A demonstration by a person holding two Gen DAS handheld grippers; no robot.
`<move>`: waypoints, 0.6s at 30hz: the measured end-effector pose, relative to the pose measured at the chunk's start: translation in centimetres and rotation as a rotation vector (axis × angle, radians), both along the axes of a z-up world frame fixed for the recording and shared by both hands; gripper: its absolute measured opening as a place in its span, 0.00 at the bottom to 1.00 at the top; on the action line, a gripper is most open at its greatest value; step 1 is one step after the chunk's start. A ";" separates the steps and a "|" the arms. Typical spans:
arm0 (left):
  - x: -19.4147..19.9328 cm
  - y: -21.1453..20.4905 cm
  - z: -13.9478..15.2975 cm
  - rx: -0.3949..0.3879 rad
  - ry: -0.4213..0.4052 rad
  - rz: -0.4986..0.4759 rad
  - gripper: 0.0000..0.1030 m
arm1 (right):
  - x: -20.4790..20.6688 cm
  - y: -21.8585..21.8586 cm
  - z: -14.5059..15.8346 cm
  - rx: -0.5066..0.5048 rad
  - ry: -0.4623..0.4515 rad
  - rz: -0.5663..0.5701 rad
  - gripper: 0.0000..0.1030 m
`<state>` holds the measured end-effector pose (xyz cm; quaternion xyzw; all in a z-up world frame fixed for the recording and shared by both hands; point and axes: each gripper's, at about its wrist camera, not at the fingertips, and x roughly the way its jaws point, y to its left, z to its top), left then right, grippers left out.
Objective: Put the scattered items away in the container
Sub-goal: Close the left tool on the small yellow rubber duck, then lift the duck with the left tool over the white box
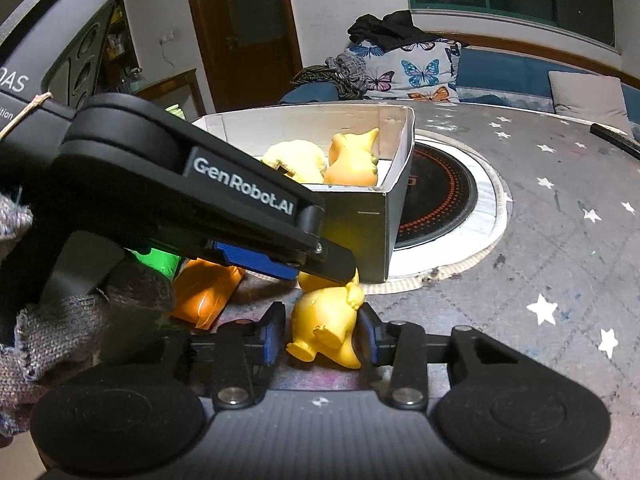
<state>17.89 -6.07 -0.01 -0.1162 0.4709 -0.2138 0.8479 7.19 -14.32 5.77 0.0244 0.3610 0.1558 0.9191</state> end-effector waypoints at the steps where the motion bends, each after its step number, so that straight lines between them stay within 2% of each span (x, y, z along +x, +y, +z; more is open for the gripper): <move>1: 0.0 0.0 0.0 -0.005 0.000 -0.004 0.33 | 0.0 0.0 0.0 0.000 -0.001 -0.002 0.34; 10: -1.2 0.5 1.4 -0.008 -0.047 -0.004 0.33 | -0.6 0.3 0.7 0.002 -0.021 0.006 0.33; 18: -2.6 1.1 4.7 -0.016 -0.140 0.016 0.33 | -1.7 0.9 3.4 0.003 -0.094 0.026 0.33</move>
